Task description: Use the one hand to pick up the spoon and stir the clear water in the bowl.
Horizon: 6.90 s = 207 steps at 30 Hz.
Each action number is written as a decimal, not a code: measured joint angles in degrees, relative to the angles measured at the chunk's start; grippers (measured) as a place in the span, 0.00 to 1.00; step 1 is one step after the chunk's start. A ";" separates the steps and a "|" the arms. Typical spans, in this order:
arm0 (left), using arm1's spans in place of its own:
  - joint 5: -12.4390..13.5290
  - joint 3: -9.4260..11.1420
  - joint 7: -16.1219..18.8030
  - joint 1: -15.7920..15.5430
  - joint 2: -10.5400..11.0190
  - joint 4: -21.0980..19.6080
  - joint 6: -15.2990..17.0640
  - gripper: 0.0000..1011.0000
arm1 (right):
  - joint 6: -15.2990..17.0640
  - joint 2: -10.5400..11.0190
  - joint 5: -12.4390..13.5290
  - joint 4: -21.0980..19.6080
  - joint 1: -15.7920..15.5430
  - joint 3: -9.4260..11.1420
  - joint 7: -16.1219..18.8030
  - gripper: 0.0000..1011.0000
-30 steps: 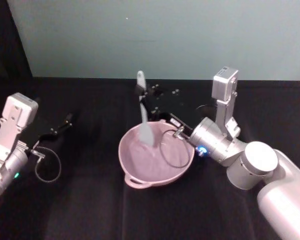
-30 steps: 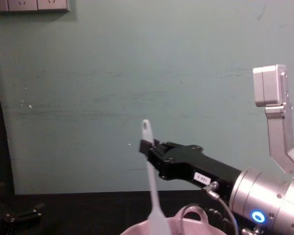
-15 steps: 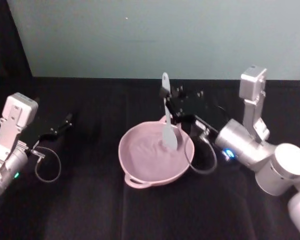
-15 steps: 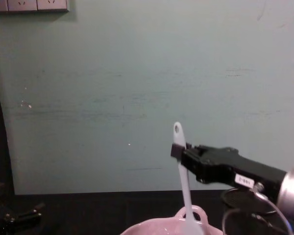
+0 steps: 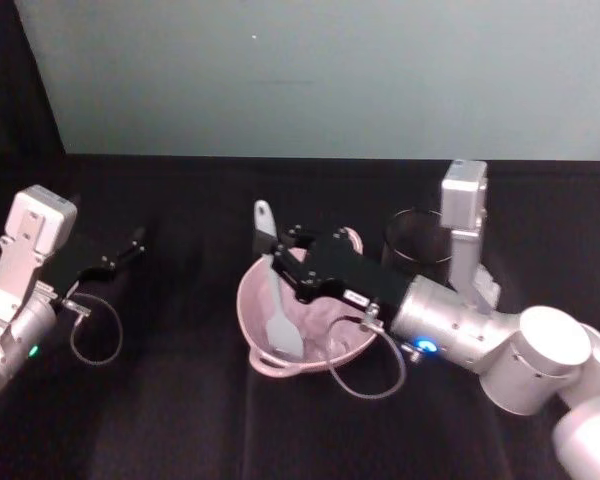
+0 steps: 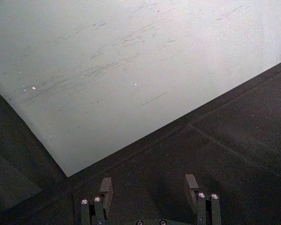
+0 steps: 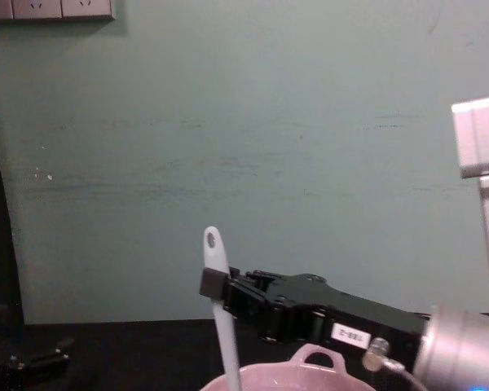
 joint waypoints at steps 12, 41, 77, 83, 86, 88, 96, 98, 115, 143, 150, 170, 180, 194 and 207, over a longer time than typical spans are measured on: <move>0.00 0.00 0.00 0.00 0.00 0.00 0.00 1.00 | -9.07 -6.30 -2.51 13.10 6.90 0.25 -3.94 0.12; 0.00 0.00 0.00 0.00 0.00 0.00 0.00 1.00 | -3.15 1.49 -1.52 1.02 -0.67 3.37 -2.21 0.12; 0.00 0.00 0.00 0.00 0.00 0.00 0.00 1.00 | -11.44 -3.63 -6.80 14.43 6.58 5.15 -6.85 0.12; 0.00 0.00 0.00 0.00 0.00 0.00 0.00 1.00 | -7.00 -0.81 -3.81 6.66 1.57 5.79 -4.92 0.12; 0.00 0.00 0.00 0.00 0.00 0.00 0.00 1.00 | -5.78 -0.34 -2.81 4.82 0.45 5.56 -4.37 0.12; 0.00 0.00 0.00 0.00 0.00 0.00 0.00 1.00 | -5.10 -0.18 -2.22 3.80 -0.09 5.22 -3.95 0.12; 0.00 0.00 0.00 0.00 0.00 0.00 0.00 1.00 | -4.87 -2.02 -0.99 3.64 0.51 2.50 -3.06 0.12; 0.00 0.00 0.00 0.00 0.00 0.00 0.00 1.00 | -5.91 -3.25 -1.34 5.53 1.70 1.79 -3.07 0.12; 0.00 0.00 0.00 0.00 0.00 0.00 0.00 1.00 | -20.70 -10.19 -9.41 23.48 10.24 3.70 -9.50 0.12; 0.00 0.00 0.00 0.00 0.00 0.00 0.00 1.00 | -5.01 -1.68 -1.03 2.44 -1.39 3.54 -1.77 0.12; 0.00 0.00 0.00 0.00 0.00 0.00 0.00 1.00 | -6.11 -4.67 -1.70 8.46 3.02 1.19 -1.98 0.12; 0.00 0.00 0.00 0.00 0.00 0.00 0.00 1.00 | -13.29 -6.00 -6.92 16.02 6.66 5.44 -7.74 0.12; 0.00 0.00 0.00 0.00 0.00 0.00 0.00 1.00 | -5.94 -3.87 1.21 7.19 1.64 8.49 -5.09 0.12; 0.00 0.00 0.00 0.00 0.00 0.00 0.00 1.00 | 1.21 -1.02 13.75 0.05 1.12 14.01 -4.54 0.12; 0.00 0.00 0.00 0.00 0.00 0.00 0.00 1.00 | 2.28 0.77 20.68 3.57 2.35 18.26 -6.60 0.12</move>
